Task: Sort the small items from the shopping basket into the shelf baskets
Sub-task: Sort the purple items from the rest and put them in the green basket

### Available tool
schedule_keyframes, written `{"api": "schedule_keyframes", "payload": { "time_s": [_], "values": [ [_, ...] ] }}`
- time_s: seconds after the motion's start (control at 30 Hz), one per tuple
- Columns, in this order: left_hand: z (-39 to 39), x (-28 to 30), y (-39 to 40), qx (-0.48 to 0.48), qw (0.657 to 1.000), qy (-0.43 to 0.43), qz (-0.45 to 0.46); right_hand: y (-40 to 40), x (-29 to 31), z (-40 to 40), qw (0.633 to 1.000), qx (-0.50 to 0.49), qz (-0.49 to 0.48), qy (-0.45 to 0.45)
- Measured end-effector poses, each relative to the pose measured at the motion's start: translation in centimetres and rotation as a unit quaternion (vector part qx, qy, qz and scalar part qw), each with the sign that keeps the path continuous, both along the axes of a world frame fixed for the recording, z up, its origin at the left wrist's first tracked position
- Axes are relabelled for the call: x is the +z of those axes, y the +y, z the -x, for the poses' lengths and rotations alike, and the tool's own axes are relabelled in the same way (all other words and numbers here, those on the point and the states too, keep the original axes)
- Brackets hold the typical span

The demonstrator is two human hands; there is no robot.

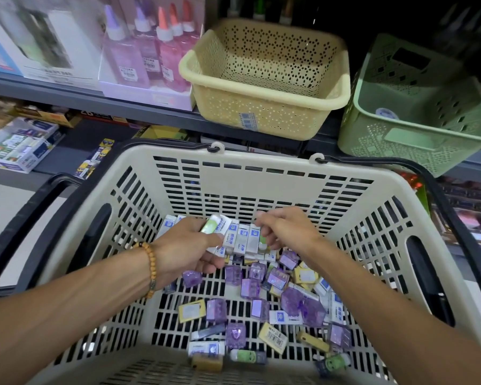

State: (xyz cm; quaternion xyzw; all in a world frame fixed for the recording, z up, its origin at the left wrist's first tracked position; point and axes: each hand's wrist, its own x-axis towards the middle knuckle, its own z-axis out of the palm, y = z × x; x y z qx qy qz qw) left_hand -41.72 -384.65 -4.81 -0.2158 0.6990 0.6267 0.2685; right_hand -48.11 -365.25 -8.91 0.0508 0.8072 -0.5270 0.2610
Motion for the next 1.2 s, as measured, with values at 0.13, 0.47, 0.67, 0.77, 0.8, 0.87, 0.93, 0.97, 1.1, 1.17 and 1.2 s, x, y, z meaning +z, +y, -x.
{"api": "schedule_keyframes", "payload": {
  "time_s": [0.13,0.47,0.67,0.77,0.8,0.87,0.93,0.97,1.1,1.17,1.2],
  "values": [
    [-0.1,0.3,0.1,-0.005,1.0,-0.001,-0.006,-3.0,1.8,-1.2,0.992,0.091,0.082,-0.024],
    [-3.8,2.0,-4.4,0.056,0.994,-0.087,0.031,-6.0,0.5,0.4,0.991,0.07,0.079,-0.08],
    [-6.0,2.7,-5.8,0.088,0.991,-0.089,0.044,-12.7,-1.5,0.8,0.987,0.102,0.077,-0.098],
    [-6.0,2.7,-5.7,0.119,0.99,-0.066,0.048,-13.8,-1.7,0.7,0.989,0.096,0.074,-0.084],
    [-5.9,2.6,-5.8,0.113,0.99,-0.058,0.062,-13.7,-1.5,0.5,0.989,0.1,0.075,-0.078],
    [-5.6,2.6,-6.0,0.086,0.991,-0.044,0.094,-13.0,-0.8,0.1,0.987,0.118,0.083,-0.069],
    [-5.4,2.8,-6.0,0.069,0.991,-0.031,0.114,-11.9,0.4,-0.5,0.983,0.141,0.097,-0.073],
    [-5.2,2.9,-5.8,0.064,0.99,-0.023,0.124,-11.3,1.0,-0.8,0.979,0.155,0.107,-0.076],
    [-4.6,3.2,-4.8,0.032,0.987,0.013,0.159,-9.7,3.3,-2.7,0.966,0.221,0.119,-0.063],
    [-4.3,3.3,-4.5,-0.002,0.984,0.035,0.176,-9.2,4.2,-3.3,0.97,0.218,0.1,-0.045],
    [-4.2,3.3,-4.4,-0.029,0.98,0.044,0.19,-8.8,4.6,-3.4,0.973,0.21,0.085,-0.033]
  ]
}}
